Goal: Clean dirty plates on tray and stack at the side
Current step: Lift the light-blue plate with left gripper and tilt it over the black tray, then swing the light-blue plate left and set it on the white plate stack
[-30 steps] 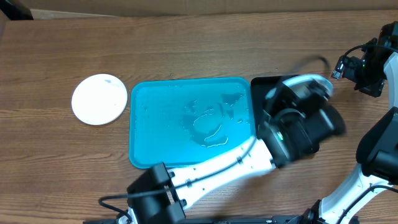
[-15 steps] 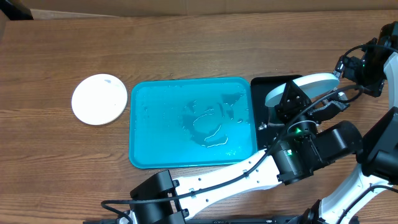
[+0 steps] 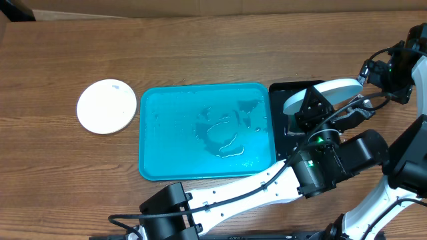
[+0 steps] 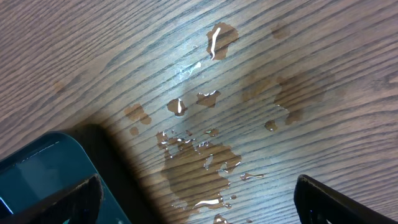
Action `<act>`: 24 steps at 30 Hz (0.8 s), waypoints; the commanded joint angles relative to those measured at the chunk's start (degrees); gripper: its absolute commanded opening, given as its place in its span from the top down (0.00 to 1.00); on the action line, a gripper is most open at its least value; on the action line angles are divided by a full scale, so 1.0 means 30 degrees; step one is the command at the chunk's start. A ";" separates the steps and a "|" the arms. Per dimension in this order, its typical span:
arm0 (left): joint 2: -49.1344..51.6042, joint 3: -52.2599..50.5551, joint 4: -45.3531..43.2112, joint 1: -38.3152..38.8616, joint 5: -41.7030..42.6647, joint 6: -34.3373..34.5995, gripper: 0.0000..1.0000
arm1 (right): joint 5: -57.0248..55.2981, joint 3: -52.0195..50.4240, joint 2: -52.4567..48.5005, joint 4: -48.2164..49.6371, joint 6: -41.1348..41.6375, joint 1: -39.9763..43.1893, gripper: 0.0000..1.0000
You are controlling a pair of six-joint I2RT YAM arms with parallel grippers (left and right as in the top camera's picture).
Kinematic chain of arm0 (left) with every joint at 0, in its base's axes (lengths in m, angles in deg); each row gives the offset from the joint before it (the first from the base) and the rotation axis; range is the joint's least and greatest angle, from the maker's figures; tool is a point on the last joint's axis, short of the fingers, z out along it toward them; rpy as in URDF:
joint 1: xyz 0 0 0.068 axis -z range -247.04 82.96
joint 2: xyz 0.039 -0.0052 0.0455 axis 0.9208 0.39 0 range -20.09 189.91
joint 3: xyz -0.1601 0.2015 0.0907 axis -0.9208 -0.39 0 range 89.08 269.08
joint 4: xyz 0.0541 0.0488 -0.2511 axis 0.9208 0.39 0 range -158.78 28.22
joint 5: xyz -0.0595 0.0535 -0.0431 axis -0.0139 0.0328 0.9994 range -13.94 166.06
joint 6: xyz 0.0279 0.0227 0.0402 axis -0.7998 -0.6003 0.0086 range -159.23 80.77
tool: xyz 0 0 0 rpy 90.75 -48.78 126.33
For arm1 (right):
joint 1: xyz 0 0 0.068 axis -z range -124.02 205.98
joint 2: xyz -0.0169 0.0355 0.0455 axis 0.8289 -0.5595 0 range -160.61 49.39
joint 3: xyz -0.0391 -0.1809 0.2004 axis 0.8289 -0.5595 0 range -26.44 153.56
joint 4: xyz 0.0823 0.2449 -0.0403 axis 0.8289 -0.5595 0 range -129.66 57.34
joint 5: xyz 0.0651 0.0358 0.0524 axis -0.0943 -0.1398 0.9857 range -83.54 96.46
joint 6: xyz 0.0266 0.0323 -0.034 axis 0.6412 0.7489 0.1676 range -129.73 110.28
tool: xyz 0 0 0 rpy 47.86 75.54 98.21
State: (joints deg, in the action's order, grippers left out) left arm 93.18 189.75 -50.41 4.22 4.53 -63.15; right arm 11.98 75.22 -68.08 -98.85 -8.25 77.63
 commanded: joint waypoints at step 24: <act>-0.0393 0.0495 0.9326 -0.7817 2.4713 1.5584 0.96 | -0.0117 0.0386 0.0699 0.0051 0.0015 -0.0044 0.00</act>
State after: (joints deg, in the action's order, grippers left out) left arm 93.18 189.94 -22.45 -14.55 60.27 -19.94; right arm 12.02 75.22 -68.08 -98.87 -8.27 77.63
